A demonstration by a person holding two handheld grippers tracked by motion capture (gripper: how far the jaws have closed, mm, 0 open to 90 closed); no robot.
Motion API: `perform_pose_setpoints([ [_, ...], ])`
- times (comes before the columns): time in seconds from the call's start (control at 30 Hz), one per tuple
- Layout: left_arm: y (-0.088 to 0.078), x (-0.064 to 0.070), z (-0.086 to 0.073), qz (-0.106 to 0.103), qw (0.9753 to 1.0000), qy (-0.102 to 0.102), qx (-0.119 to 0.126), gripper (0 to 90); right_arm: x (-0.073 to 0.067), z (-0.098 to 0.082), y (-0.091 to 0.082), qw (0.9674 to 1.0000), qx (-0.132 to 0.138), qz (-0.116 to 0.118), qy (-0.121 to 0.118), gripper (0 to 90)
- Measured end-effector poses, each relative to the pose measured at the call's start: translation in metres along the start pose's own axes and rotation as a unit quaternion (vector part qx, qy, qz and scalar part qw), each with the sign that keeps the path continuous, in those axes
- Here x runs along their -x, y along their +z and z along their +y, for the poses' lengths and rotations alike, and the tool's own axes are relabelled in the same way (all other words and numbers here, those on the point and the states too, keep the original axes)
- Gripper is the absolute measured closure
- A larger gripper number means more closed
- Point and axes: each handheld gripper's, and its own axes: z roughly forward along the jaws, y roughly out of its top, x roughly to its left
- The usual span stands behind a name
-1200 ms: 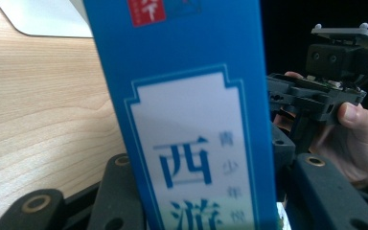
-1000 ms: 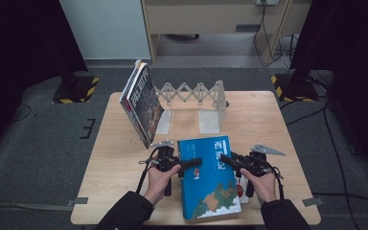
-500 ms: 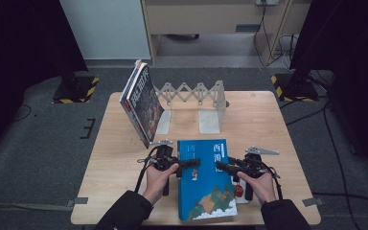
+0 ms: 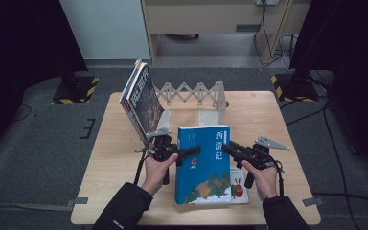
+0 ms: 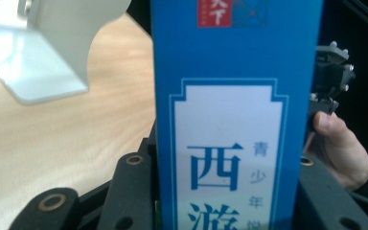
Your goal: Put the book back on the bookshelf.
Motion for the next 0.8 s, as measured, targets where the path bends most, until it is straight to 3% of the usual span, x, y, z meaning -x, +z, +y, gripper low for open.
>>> perform_pose_setpoints([
  [0.17,-0.002,0.001,-0.002,0.003,1.0,0.005,-0.002,60.8,0.001,0.0,0.002,0.9999,-0.003,0.009,-0.011,58.0],
  [0.23,-0.003,0.0,-0.002,0.004,1.0,0.004,-0.001,60.8,0.002,-0.004,0.004,0.9996,-0.021,0.02,-0.002,48.3],
  [0.3,-0.004,0.0,-0.003,0.006,1.0,0.004,-0.002,60.7,0.004,-0.011,0.007,0.9985,-0.049,0.026,0.003,46.6],
  [0.37,-0.003,0.0,-0.004,0.009,0.9999,0.005,-0.003,60.7,0.005,-0.015,0.009,0.998,-0.053,0.032,0.012,49.6],
  [0.53,-0.003,0.001,-0.006,0.009,0.9999,0.009,0.003,60.2,0.003,-0.016,0.007,0.9984,-0.053,0.019,-0.002,54.4],
  [0.8,0.003,0.006,-0.009,0.022,0.9993,0.028,0.01,57.3,0.002,-0.017,0.005,0.9986,-0.051,0.017,-0.002,56.4],
])
